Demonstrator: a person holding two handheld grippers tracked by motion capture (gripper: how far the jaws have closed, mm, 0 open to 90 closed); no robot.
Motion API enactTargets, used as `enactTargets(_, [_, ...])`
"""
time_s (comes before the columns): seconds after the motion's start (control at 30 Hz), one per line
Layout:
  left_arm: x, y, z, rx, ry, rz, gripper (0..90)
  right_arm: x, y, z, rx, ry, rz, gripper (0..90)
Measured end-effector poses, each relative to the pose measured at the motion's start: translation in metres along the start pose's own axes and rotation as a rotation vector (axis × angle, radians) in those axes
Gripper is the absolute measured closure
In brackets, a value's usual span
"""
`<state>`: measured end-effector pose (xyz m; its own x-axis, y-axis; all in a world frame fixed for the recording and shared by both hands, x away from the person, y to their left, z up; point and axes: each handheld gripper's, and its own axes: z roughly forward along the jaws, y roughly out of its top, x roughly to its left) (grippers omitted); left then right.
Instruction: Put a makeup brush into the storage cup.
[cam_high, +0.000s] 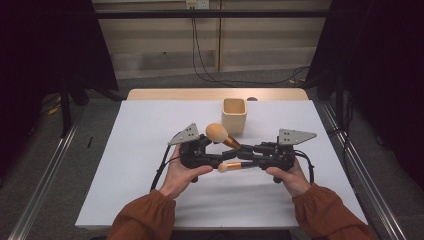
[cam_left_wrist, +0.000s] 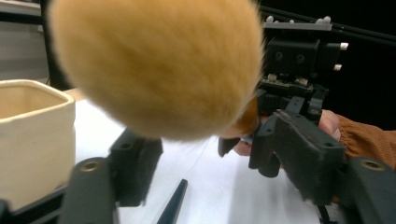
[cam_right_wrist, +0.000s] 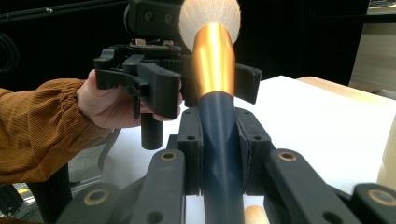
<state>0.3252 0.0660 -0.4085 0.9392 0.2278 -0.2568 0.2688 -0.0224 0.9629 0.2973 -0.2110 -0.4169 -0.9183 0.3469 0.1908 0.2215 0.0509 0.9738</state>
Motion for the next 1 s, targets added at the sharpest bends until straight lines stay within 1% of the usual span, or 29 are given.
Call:
enactTargets(0.07, [0.0008,0.0007,0.0000,-0.003,0.000,-0.003,38.8,0.0003,-0.0002,0.0005,0.001,0.001,-0.004,75.2])
enactTargets(0.1, [0.0010,0.0010,0.0003,-0.007,0.000,-0.004,38.8,0.0004,-0.0003,0.0008,0.002,0.002,-0.004,75.2])
enactTargets(0.2, [0.0020,0.0012,0.0010,-0.025,-0.013,-0.023,41.1,0.0000,-0.0007,0.0012,-0.002,0.003,-0.002,75.2])
enactTargets(0.27, [0.0018,0.0010,0.0017,-0.026,-0.024,-0.029,43.9,-0.0004,-0.0008,0.0010,-0.003,-0.001,0.003,75.2])
enactTargets(0.33, [0.0021,0.0009,0.0019,-0.024,-0.032,-0.035,44.7,-0.0009,-0.0012,0.0005,-0.004,0.005,0.003,75.2])
enactTargets(0.37, [0.0029,0.0007,0.0021,-0.032,-0.041,-0.043,46.8,-0.0010,-0.0015,0.0005,-0.002,0.004,0.003,75.2])
enactTargets(0.4, [0.0038,0.0007,0.0024,-0.035,-0.045,-0.061,49.9,-0.0011,-0.0017,0.0007,-0.001,0.006,0.005,75.2])
enactTargets(0.43, [0.0043,0.0009,0.0023,-0.035,-0.045,-0.072,49.9,-0.0013,-0.0021,0.0008,-0.002,0.006,0.005,75.2])
enactTargets(0.53, [0.0059,0.0010,0.0017,-0.039,-0.050,-0.079,53.0,-0.0023,-0.0032,0.0004,-0.002,0.009,0.009,75.2])
enactTargets(0.6, [0.0074,0.0004,0.0015,-0.046,-0.072,-0.092,57.3,-0.0024,-0.0033,0.0004,-0.001,0.010,0.008,75.1])
enactTargets(0.63, [0.0074,0.0003,0.0014,-0.051,-0.077,-0.095,58.8,-0.0026,-0.0034,0.0005,-0.003,0.011,0.011,75.1])
enactTargets(0.7, [0.0066,0.0008,0.0011,-0.045,-0.075,-0.090,60.1,-0.0029,-0.0034,0.0005,0.000,0.012,0.008,75.1])
enactTargets(0.73, [0.0064,0.0005,0.0012,-0.047,-0.083,-0.094,60.6,-0.0032,-0.0036,0.0004,0.001,0.017,0.009,75.0])
enactTargets(0.8, [0.0066,0.0008,0.0006,-0.037,-0.082,-0.093,61.4,-0.0031,-0.0034,0.0002,0.013,0.018,0.005,74.9])
enactTargets(0.83, [0.0071,0.0004,0.0008,-0.044,-0.091,-0.103,61.7,-0.0030,-0.0036,0.0005,0.013,0.018,0.005,74.8])
enactTargets(0.9, [0.0068,0.0006,0.0010,-0.041,-0.090,-0.103,62.3,-0.0040,-0.0042,0.0007,0.010,0.023,0.015,74.6])
enactTargets(0.93, [0.0067,0.0007,0.0011,-0.043,-0.093,-0.108,62.8,-0.0042,-0.0042,0.0008,0.014,0.020,0.010,74.3])
enactTargets(0.97, [0.0064,0.0010,0.0009,-0.038,-0.095,-0.106,63.4,-0.0044,-0.0042,0.0005,0.015,0.021,0.011,73.8])
enactTargets(1.0, [0.0056,0.0013,0.0008,-0.032,-0.087,-0.097,63.7,-0.0046,-0.0040,0.0004,0.019,0.019,0.010,73.3])
